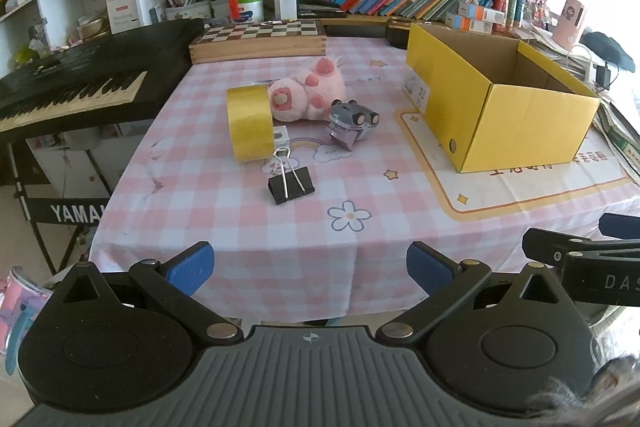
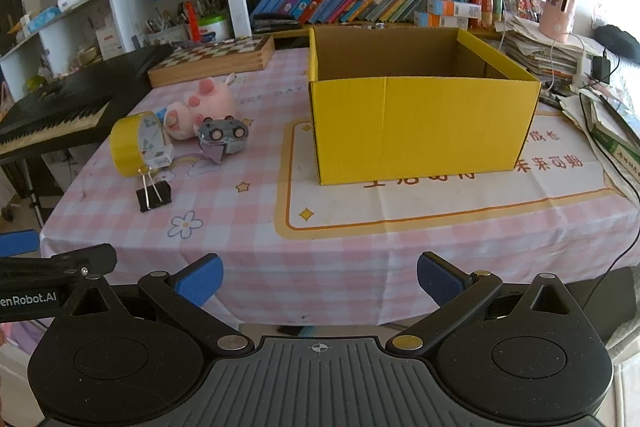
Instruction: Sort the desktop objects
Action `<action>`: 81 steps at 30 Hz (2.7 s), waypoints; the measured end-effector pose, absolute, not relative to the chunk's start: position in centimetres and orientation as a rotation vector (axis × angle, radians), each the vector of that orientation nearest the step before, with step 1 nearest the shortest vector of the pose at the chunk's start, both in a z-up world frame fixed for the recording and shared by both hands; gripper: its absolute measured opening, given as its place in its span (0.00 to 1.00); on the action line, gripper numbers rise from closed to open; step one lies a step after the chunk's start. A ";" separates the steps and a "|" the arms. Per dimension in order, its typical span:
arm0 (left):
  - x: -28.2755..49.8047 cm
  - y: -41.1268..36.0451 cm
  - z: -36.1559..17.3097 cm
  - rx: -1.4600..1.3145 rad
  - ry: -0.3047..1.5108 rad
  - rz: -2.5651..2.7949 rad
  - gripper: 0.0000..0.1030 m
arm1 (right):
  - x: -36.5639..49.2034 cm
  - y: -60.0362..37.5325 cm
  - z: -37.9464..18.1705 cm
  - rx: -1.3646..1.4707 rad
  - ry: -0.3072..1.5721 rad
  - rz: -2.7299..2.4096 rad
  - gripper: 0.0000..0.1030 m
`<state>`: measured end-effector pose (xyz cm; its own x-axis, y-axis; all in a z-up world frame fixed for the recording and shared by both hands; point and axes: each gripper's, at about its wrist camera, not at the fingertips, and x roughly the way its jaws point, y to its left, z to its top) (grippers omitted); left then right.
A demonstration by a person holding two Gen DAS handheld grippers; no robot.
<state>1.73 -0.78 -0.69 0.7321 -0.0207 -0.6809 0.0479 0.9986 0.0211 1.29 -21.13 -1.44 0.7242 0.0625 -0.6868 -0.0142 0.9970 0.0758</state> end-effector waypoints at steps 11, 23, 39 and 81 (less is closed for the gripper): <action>2.1 -0.8 -0.7 0.032 0.750 -0.064 1.00 | 1.4 -20.9 -1.4 0.062 0.756 0.041 1.00; 2.4 -0.8 -0.8 0.031 0.753 -0.071 1.00 | 1.7 -21.2 -1.6 0.068 0.781 0.010 1.00; 2.5 -0.7 -1.0 0.031 0.755 -0.068 1.00 | 2.1 -21.2 -1.9 0.090 0.812 0.034 1.00; 7.5 3.1 -3.0 -0.085 0.786 0.085 0.97 | 9.8 -15.1 -1.2 -0.121 0.703 0.318 1.00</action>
<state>7.53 3.11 -3.00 0.7036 0.0445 -0.7092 -0.1078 0.9932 -0.0447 9.77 -15.12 -1.15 0.7170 0.2467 -0.6520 -0.3274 0.9449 -0.0025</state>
